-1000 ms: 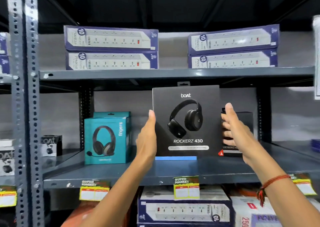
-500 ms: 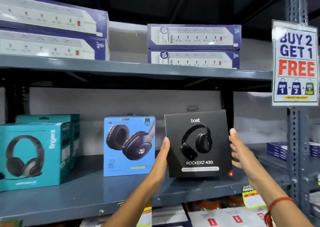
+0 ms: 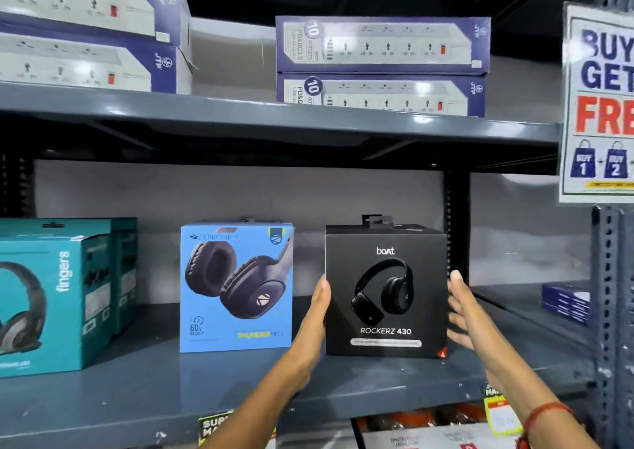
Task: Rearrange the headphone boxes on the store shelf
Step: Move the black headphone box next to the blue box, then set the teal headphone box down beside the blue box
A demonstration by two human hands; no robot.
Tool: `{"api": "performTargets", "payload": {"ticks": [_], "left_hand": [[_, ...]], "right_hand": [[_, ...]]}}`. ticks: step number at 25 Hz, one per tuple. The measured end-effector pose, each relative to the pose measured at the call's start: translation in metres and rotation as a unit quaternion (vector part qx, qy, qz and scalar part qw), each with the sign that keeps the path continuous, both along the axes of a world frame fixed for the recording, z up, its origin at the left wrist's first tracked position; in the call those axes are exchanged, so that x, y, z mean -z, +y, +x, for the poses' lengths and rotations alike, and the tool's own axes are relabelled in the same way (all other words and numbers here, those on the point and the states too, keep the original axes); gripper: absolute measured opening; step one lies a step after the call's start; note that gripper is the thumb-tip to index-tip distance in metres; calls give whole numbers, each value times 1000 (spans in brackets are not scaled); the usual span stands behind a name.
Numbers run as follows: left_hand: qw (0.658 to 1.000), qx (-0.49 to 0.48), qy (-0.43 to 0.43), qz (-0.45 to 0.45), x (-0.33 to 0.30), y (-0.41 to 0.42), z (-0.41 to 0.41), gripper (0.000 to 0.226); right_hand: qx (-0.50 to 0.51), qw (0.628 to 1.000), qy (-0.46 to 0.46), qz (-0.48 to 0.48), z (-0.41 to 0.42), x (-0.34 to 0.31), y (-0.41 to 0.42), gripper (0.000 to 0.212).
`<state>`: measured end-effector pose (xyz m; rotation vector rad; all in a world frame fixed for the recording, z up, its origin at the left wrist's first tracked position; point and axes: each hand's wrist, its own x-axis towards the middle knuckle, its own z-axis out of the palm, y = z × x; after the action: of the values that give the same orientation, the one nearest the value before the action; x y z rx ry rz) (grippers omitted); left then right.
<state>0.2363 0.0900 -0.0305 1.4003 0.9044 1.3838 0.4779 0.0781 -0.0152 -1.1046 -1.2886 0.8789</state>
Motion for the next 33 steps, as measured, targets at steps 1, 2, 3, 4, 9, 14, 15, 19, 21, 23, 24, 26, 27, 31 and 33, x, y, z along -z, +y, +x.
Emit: {"api": "performTargets", "payload": {"ticks": [1, 2, 3, 4, 9, 14, 15, 19, 21, 23, 24, 26, 27, 31, 33], "left_hand": [[1000, -1, 0, 1, 0, 2, -1, 73], [1000, -4, -1, 3, 0, 2, -2, 70], [1000, -12, -1, 10, 0, 1, -2, 67], [1000, -25, -4, 19, -2, -1, -5, 64], [983, -99, -27, 154, -34, -34, -68, 82], [898, -320, -59, 295, -72, -76, -232, 77], [877, -371, -81, 294, -73, -83, -265, 80], [821, -542, -83, 161, -53, -100, -408, 75], [855, -503, -122, 36, -42, -97, -449, 71], [889, -413, -189, -51, -34, -91, -465, 69], [901, -384, -188, -76, -32, -86, -470, 70], [917, -352, -155, -103, -26, -71, -486, 76], [922, -341, -151, -108, -22, -63, -493, 78], [928, -318, -152, -122, -18, -40, -511, 85], [930, -299, -174, -128, -18, -35, -512, 85]], "right_hand": [[-3, 1000, 2, 4, 0, 1, 2, 101], [3, 1000, 9, 16, -2, 1, 3, 98], [25, 999, 15, 42, -3, 0, 3, 96], [62, 995, 13, 83, -8, -3, 4, 94], [168, 930, -2, 326, -88, -45, -9, 71], [-77, 946, 49, 312, -263, -62, -34, 66], [-143, 953, 66, 261, -292, -58, -37, 68], [-314, 947, 50, 45, -419, -37, -30, 106], [-317, 947, 42, -30, -465, -30, -18, 102], [-285, 954, 54, -74, -500, -24, -3, 74], [-268, 957, 63, -90, -512, -22, 4, 65], [-251, 957, 89, -112, -532, -18, 18, 75], [-246, 957, 100, -113, -539, -15, 24, 79], [-222, 958, 144, -109, -556, -6, 38, 79], [-208, 961, 149, -109, -560, -2, 44, 79]]}}
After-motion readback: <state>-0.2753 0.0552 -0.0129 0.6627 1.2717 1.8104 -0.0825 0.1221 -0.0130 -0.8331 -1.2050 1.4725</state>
